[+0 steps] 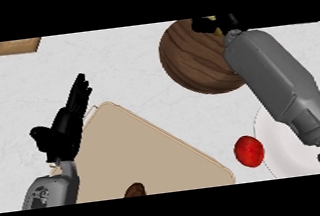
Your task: Pick the squash from the plate and place it in the bowl
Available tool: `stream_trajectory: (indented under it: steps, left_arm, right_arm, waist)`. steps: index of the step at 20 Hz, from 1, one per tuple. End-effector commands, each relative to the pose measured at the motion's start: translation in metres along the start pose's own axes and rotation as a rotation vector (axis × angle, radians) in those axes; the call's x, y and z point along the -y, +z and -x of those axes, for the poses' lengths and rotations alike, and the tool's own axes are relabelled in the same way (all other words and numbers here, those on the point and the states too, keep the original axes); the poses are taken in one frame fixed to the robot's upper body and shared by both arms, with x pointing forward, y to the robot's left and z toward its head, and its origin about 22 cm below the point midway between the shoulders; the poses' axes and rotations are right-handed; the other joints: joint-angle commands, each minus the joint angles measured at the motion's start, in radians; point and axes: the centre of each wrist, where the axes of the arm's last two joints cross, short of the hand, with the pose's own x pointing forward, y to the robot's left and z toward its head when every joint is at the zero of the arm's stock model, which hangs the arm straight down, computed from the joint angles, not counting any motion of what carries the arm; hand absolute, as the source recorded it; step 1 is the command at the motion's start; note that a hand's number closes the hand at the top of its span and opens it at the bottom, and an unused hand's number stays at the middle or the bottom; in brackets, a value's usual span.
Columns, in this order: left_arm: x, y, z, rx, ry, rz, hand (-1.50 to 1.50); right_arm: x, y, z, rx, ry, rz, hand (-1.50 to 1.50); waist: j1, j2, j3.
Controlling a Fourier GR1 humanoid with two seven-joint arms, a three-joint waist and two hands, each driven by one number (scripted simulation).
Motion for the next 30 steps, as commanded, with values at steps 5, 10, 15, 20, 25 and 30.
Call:
stream_trajectory:
  steps: [5,10,15,20,25,30]
  left_arm:
    - [0.001,0.009,0.004,0.001,-0.009,0.008,0.00]
    - [0.020,-0.007,-0.006,0.004,-0.007,-0.001,0.00]
    - [0.011,0.012,0.000,-0.010,0.011,0.007,0.00]
    - [-0.013,0.009,0.006,-0.019,0.005,-0.027,0.00]
    - [0.001,-0.015,-0.006,-0.025,0.000,-0.036,0.00]
    - [-0.021,-0.002,0.012,-0.011,0.013,-0.026,0.00]
  right_arm:
    - [-0.030,0.006,0.039,0.010,-0.190,-0.206,-1.50]
    - [0.003,-0.010,0.038,0.124,-0.355,-0.092,-1.50]
    - [0.003,-0.005,0.040,0.150,-0.457,0.046,-1.50]
    - [0.024,-0.002,0.048,0.076,-0.583,0.045,-1.50]
    - [0.027,0.014,0.074,0.053,-0.713,0.028,-1.50]
    - [0.079,0.015,0.125,0.076,-0.745,-0.025,-1.50]
  waist:
    - [0.004,0.001,0.000]
    - [-0.010,-0.002,0.000]
    - [-0.011,-0.007,0.000]
    - [-0.028,-0.013,-0.001]
    - [-0.040,-0.012,0.000]
    - [-0.030,-0.010,-0.001]
